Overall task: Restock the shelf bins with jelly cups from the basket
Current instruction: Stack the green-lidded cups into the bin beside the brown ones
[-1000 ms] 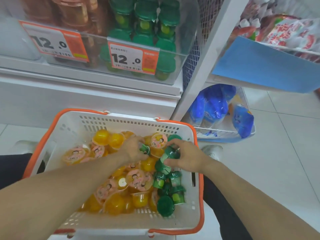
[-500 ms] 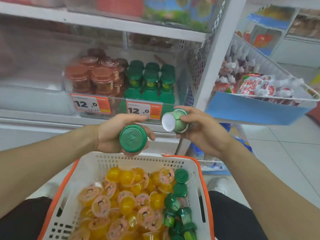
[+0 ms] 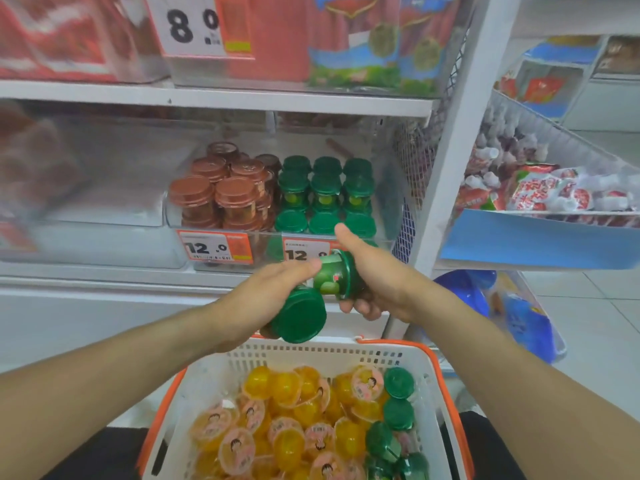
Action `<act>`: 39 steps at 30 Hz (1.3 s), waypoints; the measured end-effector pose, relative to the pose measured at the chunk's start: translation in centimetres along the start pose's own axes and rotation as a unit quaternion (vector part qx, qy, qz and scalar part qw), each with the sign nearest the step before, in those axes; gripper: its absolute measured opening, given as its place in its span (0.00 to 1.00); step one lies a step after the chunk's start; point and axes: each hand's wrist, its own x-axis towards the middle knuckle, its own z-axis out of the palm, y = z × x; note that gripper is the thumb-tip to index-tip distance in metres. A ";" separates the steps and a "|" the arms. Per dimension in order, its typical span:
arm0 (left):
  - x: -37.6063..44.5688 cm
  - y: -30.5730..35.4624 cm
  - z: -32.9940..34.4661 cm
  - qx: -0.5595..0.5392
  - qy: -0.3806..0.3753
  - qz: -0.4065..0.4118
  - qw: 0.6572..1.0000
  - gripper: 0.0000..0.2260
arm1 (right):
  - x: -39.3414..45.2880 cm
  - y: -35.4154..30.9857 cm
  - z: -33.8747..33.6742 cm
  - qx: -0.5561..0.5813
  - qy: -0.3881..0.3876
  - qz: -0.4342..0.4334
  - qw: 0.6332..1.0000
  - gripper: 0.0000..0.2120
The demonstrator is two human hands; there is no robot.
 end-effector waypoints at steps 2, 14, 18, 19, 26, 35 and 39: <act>0.2 0.2 -0.1 -0.093 -0.001 -0.032 0.995 0.18 | -0.1 -0.4 -0.6 0.054 -0.001 -0.012 0.998 0.35; -0.1 0.7 -1.6 -0.258 -0.026 0.022 0.966 0.20 | -0.2 -1.7 0.3 0.098 0.058 -0.190 0.975 0.15; -0.2 1.1 -2.9 -0.281 -0.017 0.042 0.959 0.18 | 0.2 -3.2 1.0 0.155 0.052 -0.198 0.966 0.20; -0.1 1.1 -3.2 -0.294 -0.019 0.045 0.955 0.17 | 0.5 -3.6 1.0 0.159 0.054 -0.195 0.966 0.19; 1.3 0.6 -4.4 -0.358 0.069 -0.012 0.931 0.12 | 4.6 -7.2 -0.3 0.069 0.188 -0.187 0.962 0.15; 2.1 0.7 -4.0 -0.373 0.069 -0.048 0.924 0.10 | 11.2 -7.2 1.7 -0.147 0.322 -0.139 0.925 0.16; 2.2 0.7 -4.1 -0.378 0.066 -0.060 0.921 0.10 | 11.3 -7.3 2.7 -0.226 0.325 -0.167 0.903 0.17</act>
